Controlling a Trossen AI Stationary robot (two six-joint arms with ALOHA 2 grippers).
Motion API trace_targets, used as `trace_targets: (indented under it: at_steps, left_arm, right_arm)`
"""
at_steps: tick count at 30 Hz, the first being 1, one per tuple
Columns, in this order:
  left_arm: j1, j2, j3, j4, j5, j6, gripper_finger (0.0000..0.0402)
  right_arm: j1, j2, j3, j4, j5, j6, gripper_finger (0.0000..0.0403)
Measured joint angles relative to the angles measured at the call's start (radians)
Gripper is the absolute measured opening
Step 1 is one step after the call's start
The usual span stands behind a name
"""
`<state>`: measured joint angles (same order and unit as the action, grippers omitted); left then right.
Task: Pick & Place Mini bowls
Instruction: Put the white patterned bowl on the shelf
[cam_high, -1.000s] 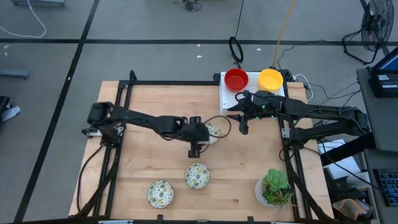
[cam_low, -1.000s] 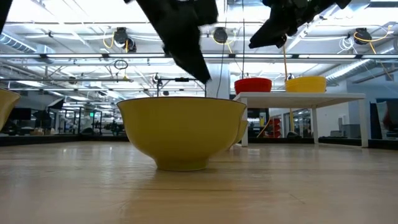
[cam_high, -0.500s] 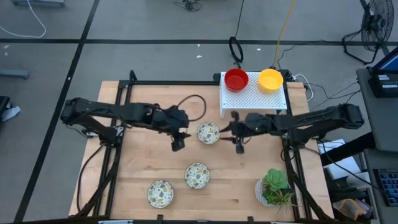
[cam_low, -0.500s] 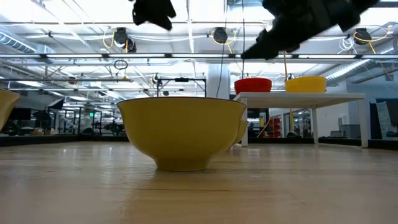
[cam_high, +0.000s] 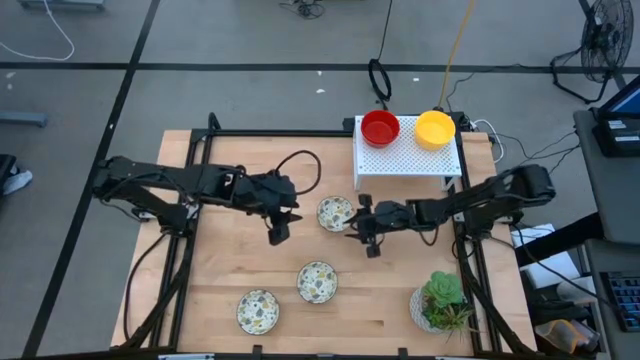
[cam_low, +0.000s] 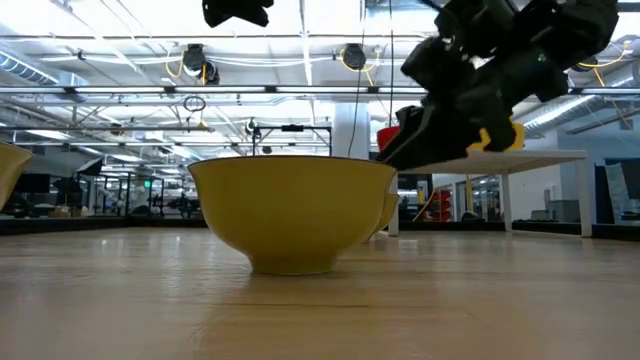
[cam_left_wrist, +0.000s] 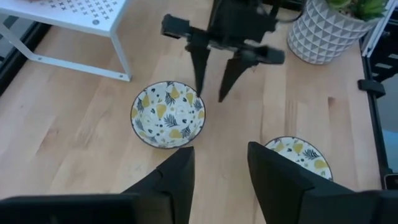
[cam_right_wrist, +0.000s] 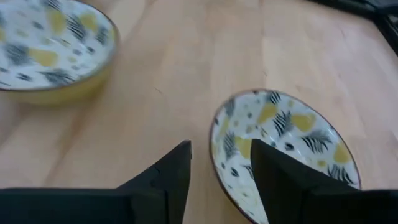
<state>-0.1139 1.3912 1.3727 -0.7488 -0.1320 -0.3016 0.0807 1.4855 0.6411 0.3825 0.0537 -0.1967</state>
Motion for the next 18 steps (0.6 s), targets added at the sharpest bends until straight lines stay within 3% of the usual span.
trace_targets:
  at_steps: [9,18]
  left_arm:
    - [-0.002,-0.001,0.0,-0.005,0.0,0.006,0.0149]
    - [-0.002,-0.001,0.0,-0.01,0.001,0.01,0.0149]
  right_arm:
    - [-0.002,0.087,0.012,0.055,0.029,0.026,0.0189]
    - [-0.002,0.185,0.103,0.028,0.028,0.026,0.0192]
